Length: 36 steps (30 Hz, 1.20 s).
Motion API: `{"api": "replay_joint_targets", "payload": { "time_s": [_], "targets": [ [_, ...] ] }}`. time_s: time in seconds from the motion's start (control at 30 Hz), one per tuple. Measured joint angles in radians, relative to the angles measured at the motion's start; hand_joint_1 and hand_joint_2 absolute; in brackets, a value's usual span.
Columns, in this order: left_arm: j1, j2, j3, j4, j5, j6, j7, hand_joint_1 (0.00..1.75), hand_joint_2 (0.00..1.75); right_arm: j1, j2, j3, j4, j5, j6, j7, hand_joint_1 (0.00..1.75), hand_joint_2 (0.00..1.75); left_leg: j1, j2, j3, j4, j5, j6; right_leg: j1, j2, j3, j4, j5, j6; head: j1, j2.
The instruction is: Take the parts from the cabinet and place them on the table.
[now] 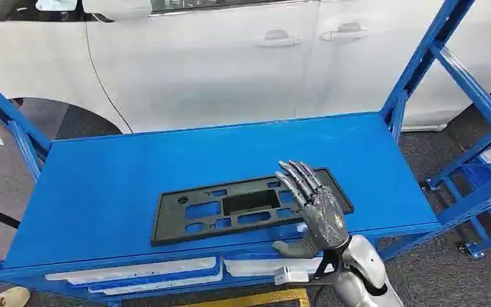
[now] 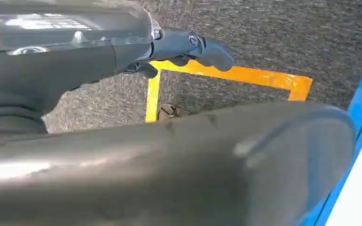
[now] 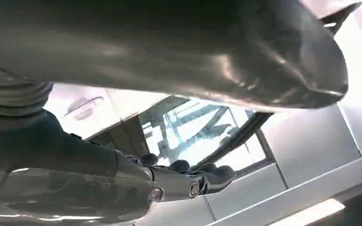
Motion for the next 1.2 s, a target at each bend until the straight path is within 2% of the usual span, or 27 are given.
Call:
{"api": "replay_joint_targets", "payload": {
  "time_s": [0.03, 0.1, 0.13, 0.23, 0.27, 0.3, 0.33, 0.4, 0.43, 0.47, 0.5, 0.53, 0.6, 0.63, 0.73, 0.77, 0.8, 0.83, 0.87, 0.93, 0.97, 1.0, 1.03, 1.1, 1.13, 1.17, 1.2],
  "targets": [
    [0.0, 0.0, 0.0, 0.0, 0.0, 0.0, 0.0, 0.0, 0.0, 0.002, -0.002, 0.0, 0.001, 0.002, -0.001, 0.0, 0.0, 0.0, 0.0, 0.0, 0.034, -0.07, 0.046, 0.002, 0.0, 0.002, 0.005, 0.0, -0.003, 0.002, 0.0, 0.0],
    [-0.001, 0.0, 0.0, 0.0, -0.001, 0.0, 0.0, 0.0, 0.0, 0.003, -0.006, -0.002, 0.001, 0.027, -0.005, 0.006, 0.0, 0.0, 0.0, 0.0, 0.126, -0.261, 0.14, 0.011, 0.0, 0.004, 0.02, 0.0, -0.012, 0.008, 0.0, 0.0],
    [-0.001, 0.002, 0.0, 0.0, -0.003, -0.001, 0.0, 0.0, 0.0, 0.003, -0.009, -0.002, 0.001, 0.057, -0.011, 0.015, 0.0, 0.0, -0.006, -0.001, 0.147, -0.288, 0.121, 0.014, 0.006, 0.004, 0.021, 0.0, -0.016, 0.013, 0.0, 0.0],
    [-0.003, 0.002, 0.0, 0.0, -0.007, -0.006, -0.001, 0.0, 0.0, 0.012, -0.031, -0.003, 0.0, 0.153, -0.015, 0.036, 0.0, 0.0, -0.008, -0.002, 0.145, -0.3, 0.117, 0.028, 0.004, 0.005, 0.018, -0.001, -0.015, 0.027, 0.0, 0.0],
    [-0.002, 0.003, 0.0, 0.0, -0.007, -0.007, -0.001, 0.0, 0.0, 0.015, -0.037, -0.003, -0.002, 0.169, -0.016, 0.037, 0.0, 0.0, -0.003, -0.002, 0.147, -0.307, 0.12, 0.036, 0.009, 0.005, 0.021, -0.003, -0.017, 0.034, 0.0, 0.0],
    [-0.002, 0.003, 0.0, 0.0, -0.008, -0.01, -0.001, 0.0, 0.0, 0.02, -0.046, -0.003, -0.006, 0.183, -0.016, 0.038, 0.0, 0.0, 0.003, -0.001, 0.155, -0.317, 0.124, 0.043, 0.004, 0.005, 0.022, 0.005, -0.027, 0.039, 0.0, 0.0],
    [-0.003, 0.003, 0.0, 0.0, -0.009, -0.011, -0.002, 0.0, 0.0, 0.021, -0.055, -0.003, -0.008, 0.202, -0.023, 0.039, 0.0, 0.0, 0.003, 0.0, 0.158, -0.32, 0.124, 0.049, 0.005, 0.004, 0.007, 0.042, -0.052, 0.042, 0.0, 0.0],
    [-0.005, 0.003, 0.0, 0.0, -0.009, -0.011, -0.002, 0.0, 0.0, 0.025, -0.075, 0.0, -0.003, 0.247, -0.034, 0.045, 0.0, 0.0, 0.001, 0.001, 0.156, -0.32, 0.123, 0.053, 0.002, 0.004, -0.076, 0.202, -0.13, 0.049, 0.0, 0.0],
    [-0.004, 0.003, 0.0, 0.0, -0.009, -0.011, -0.003, 0.0, 0.0, 0.029, -0.082, 0.004, 0.002, 0.271, -0.043, 0.05, 0.0, 0.0, 0.0, 0.001, 0.155, -0.319, 0.122, 0.055, 0.0, 0.004, -0.116, 0.278, -0.156, 0.051, 0.0, 0.0],
    [-0.004, 0.004, 0.0, 0.0, -0.01, -0.011, -0.003, 0.0, 0.0, 0.03, -0.089, 0.011, 0.011, 0.298, -0.057, 0.06, 0.0, 0.0, 0.0, 0.001, 0.155, -0.318, 0.122, 0.055, -0.001, 0.004, -0.144, 0.323, -0.16, 0.053, 0.0, 0.0],
    [-0.004, 0.003, 0.0, 0.0, -0.01, -0.011, -0.005, 0.0, 0.0, 0.029, -0.093, 0.019, 0.023, 0.326, -0.07, 0.074, 0.0, 0.0, 0.0, 0.001, 0.157, -0.318, 0.121, 0.054, -0.002, 0.004, -0.144, 0.313, -0.136, 0.053, 0.0, 0.0],
    [-0.005, 0.003, 0.0, 0.0, -0.012, -0.013, -0.006, 0.0, 0.0, 0.028, -0.098, 0.028, 0.032, 0.351, -0.079, 0.086, 0.0, 0.0, 0.0, 0.0, 0.158, -0.318, 0.12, 0.053, -0.003, 0.003, -0.122, 0.258, -0.094, 0.053, 0.0, 0.0],
    [-0.005, 0.003, -0.001, 0.0, -0.018, -0.017, -0.009, 0.0, 0.0, 0.022, -0.106, 0.048, 0.052, 0.389, -0.093, 0.111, 0.0, 0.0, 0.0, -0.001, 0.164, -0.315, 0.116, 0.048, -0.004, 0.001, -0.032, 0.063, 0.005, 0.046, 0.0, 0.0],
    [-0.006, 0.003, -0.001, 0.0, -0.019, -0.018, -0.01, 0.0, 0.0, 0.016, -0.109, 0.056, 0.063, 0.401, -0.097, 0.12, 0.0, 0.0, -0.003, -0.001, 0.163, -0.313, 0.114, 0.044, -0.001, 0.0, -0.008, 0.009, 0.003, 0.041, 0.0, 0.0],
    [-0.007, 0.003, -0.001, 0.0, -0.019, -0.019, -0.013, 0.0, 0.0, 0.012, -0.114, 0.077, 0.088, 0.415, -0.103, 0.13, 0.0, 0.0, -0.006, -0.002, 0.16, -0.313, 0.114, 0.027, 0.007, 0.002, -0.014, 0.008, 0.007, 0.028, 0.0, 0.0],
    [-0.007, 0.003, -0.001, 0.0, -0.019, -0.019, -0.014, 0.0, 0.0, 0.009, -0.114, 0.084, 0.098, 0.417, -0.103, 0.13, 0.0, 0.0, -0.006, -0.002, 0.162, -0.315, 0.115, 0.022, 0.006, 0.002, -0.014, 0.005, 0.01, 0.023, 0.0, 0.0],
    [-0.008, 0.005, -0.001, 0.0, -0.019, -0.019, -0.015, 0.0, 0.0, 0.003, -0.114, 0.092, 0.106, 0.418, -0.103, 0.13, 0.0, 0.0, -0.005, -0.001, 0.159, -0.31, 0.109, 0.016, -0.004, 0.001, -0.01, -0.005, 0.017, 0.013, 0.0, 0.0],
    [-0.008, 0.006, -0.001, 0.0, -0.019, -0.018, -0.016, 0.0, 0.0, -0.005, -0.114, 0.102, 0.116, 0.415, -0.103, 0.129, 0.0, 0.0, -0.004, 0.0, 0.15, -0.282, 0.087, 0.011, -0.003, 0.0, -0.009, -0.006, 0.017, 0.009, 0.0, 0.0],
    [-0.009, 0.005, -0.001, 0.0, -0.019, -0.019, -0.016, 0.0, 0.0, -0.015, -0.114, 0.11, 0.126, 0.407, -0.103, 0.127, 0.0, 0.0, -0.002, 0.0, 0.122, -0.218, 0.046, 0.006, -0.003, -0.001, -0.009, -0.006, 0.017, 0.005, 0.0, 0.0],
    [-0.008, 0.005, -0.001, 0.0, -0.017, -0.018, -0.016, 0.0, 0.0, -0.03, -0.114, 0.129, 0.153, 0.382, -0.104, 0.124, 0.0, 0.0, 0.002, 0.0, 0.047, -0.053, -0.028, -0.002, 0.0, -0.002, -0.01, -0.006, 0.016, 0.003, 0.0, 0.0],
    [-0.007, 0.005, -0.001, 0.0, -0.016, -0.018, -0.016, 0.0, 0.0, -0.037, -0.114, 0.139, 0.165, 0.371, -0.104, 0.123, 0.0, 0.0, 0.002, 0.0, 0.018, 0.008, -0.044, -0.004, 0.0, -0.002, -0.01, -0.005, 0.016, 0.002, 0.0, 0.0],
    [-0.006, 0.005, -0.001, 0.0, -0.016, -0.018, -0.017, 0.0, 0.0, -0.041, -0.114, 0.148, 0.174, 0.361, -0.103, 0.121, 0.0, 0.0, 0.002, 0.0, 0.014, 0.011, -0.029, -0.004, 0.0, -0.002, -0.009, -0.005, 0.016, 0.002, 0.0, 0.0],
    [-0.006, 0.005, -0.001, 0.0, -0.016, -0.018, -0.017, 0.0, 0.0, -0.045, -0.114, 0.155, 0.182, 0.355, -0.103, 0.12, 0.0, 1.75, 0.002, 0.0, 0.036, -0.036, 0.005, -0.002, 0.0, -0.002, -0.007, -0.005, 0.015, 0.003, 0.0, 0.0],
    [-0.007, 0.006, -0.001, 0.0, -0.016, -0.018, -0.018, 0.0, 0.0, -0.056, -0.114, 0.171, 0.195, 0.34, -0.105, 0.119, 0.0, 1.75, 0.002, 0.0, 0.125, -0.223, 0.101, 0.006, 0.0, 0.0, -0.002, -0.003, 0.011, 0.007, 0.0, 0.0],
    [-0.008, 0.006, -0.001, 0.0, -0.016, -0.016, -0.02, 0.0, 0.0, -0.062, -0.114, 0.179, 0.2, 0.33, -0.106, 0.117, 0.0, 1.75, 0.001, 0.0, 0.158, -0.3, 0.119, 0.011, 0.0, 0.0, 0.0, -0.003, 0.009, 0.01, 0.0, 0.0],
    [-0.009, 0.006, -0.001, 0.0, -0.016, -0.016, -0.022, 0.0, 0.0, -0.069, -0.113, 0.188, 0.206, 0.32, -0.112, 0.116, 0.0, 1.75, -0.006, 0.0, 0.167, -0.316, 0.109, 0.016, 0.007, 0.001, -0.003, 0.001, 0.007, 0.016, 0.0, 0.0],
    [-0.01, 0.005, -0.001, 0.0, -0.016, -0.015, -0.024, 0.0, 0.0, -0.076, -0.113, 0.196, 0.212, 0.312, -0.12, 0.116, 0.0, 1.75, -0.006, -0.001, 0.165, -0.312, 0.11, 0.021, 0.006, 0.001, -0.006, 0.0, 0.009, 0.02, 0.0, 0.0]
  ]
}}
